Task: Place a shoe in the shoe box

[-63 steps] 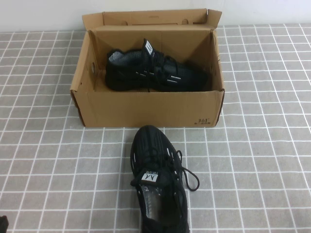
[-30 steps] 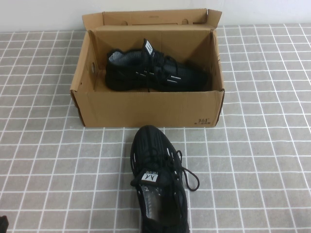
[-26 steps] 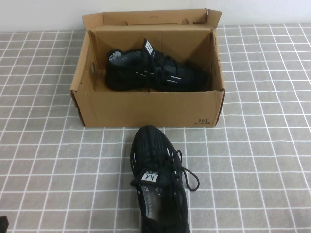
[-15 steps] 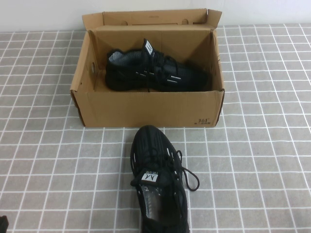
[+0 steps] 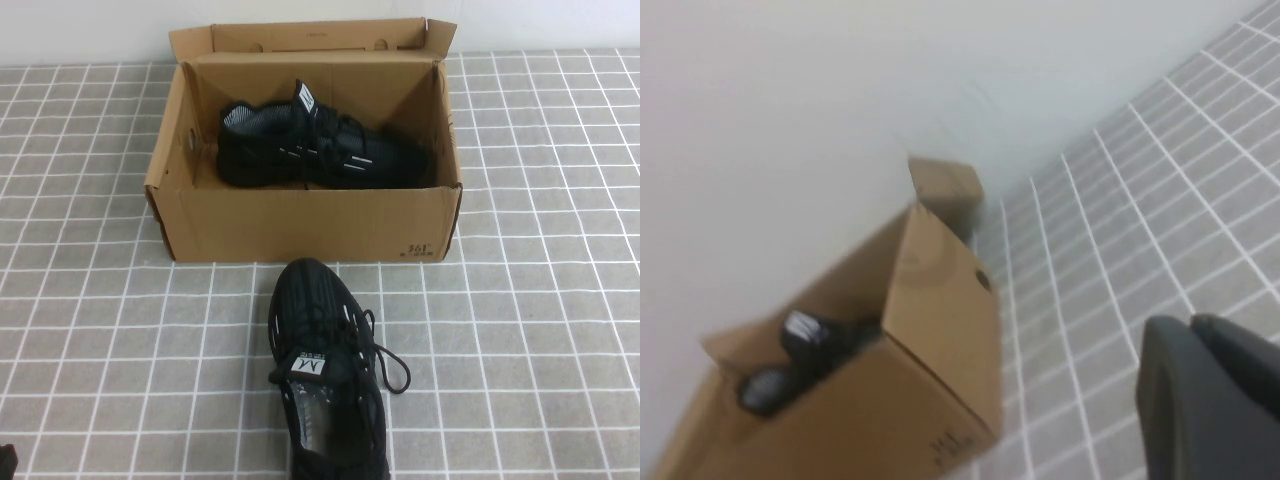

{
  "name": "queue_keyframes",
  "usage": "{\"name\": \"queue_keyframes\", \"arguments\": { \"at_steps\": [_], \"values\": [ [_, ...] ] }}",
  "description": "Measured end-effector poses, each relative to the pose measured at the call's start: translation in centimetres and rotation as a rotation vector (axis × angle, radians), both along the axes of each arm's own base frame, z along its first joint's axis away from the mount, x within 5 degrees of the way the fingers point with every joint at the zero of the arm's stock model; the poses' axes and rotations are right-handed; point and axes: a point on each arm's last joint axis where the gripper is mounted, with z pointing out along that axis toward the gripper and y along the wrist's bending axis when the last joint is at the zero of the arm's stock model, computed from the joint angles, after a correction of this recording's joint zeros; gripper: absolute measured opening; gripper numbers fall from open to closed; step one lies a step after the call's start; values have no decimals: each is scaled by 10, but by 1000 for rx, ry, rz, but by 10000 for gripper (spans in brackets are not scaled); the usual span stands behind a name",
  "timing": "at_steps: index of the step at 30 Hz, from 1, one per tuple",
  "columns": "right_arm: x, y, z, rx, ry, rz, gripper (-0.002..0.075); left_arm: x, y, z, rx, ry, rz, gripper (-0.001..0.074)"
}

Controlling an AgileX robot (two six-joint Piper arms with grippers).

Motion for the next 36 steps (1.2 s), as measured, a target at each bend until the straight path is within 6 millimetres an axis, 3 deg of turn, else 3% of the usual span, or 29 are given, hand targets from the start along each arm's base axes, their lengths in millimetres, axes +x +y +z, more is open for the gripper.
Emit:
{"name": "queue_keyframes", "arguments": {
  "at_steps": [6,10,14,17,23,28,36],
  "values": [
    [0,-1,3,148,-13,-10,-16,0,0,0,0,0,0,-1],
    [-3,11,2,146,65,114,-16,0,0,0,0,0,0,-1],
    [-10,24,36,39,124,271,-16,0,0,0,0,0,0,-1],
    [-9,31,59,-108,265,379,-15,0,0,0,0,0,0,-1],
    [12,30,91,-338,583,498,-15,0,0,0,0,0,0,-1],
    [42,28,105,-444,721,554,-15,0,0,0,0,0,0,-1],
    [97,50,105,-494,868,731,-15,0,0,0,0,0,0,-1]
  ]
}}
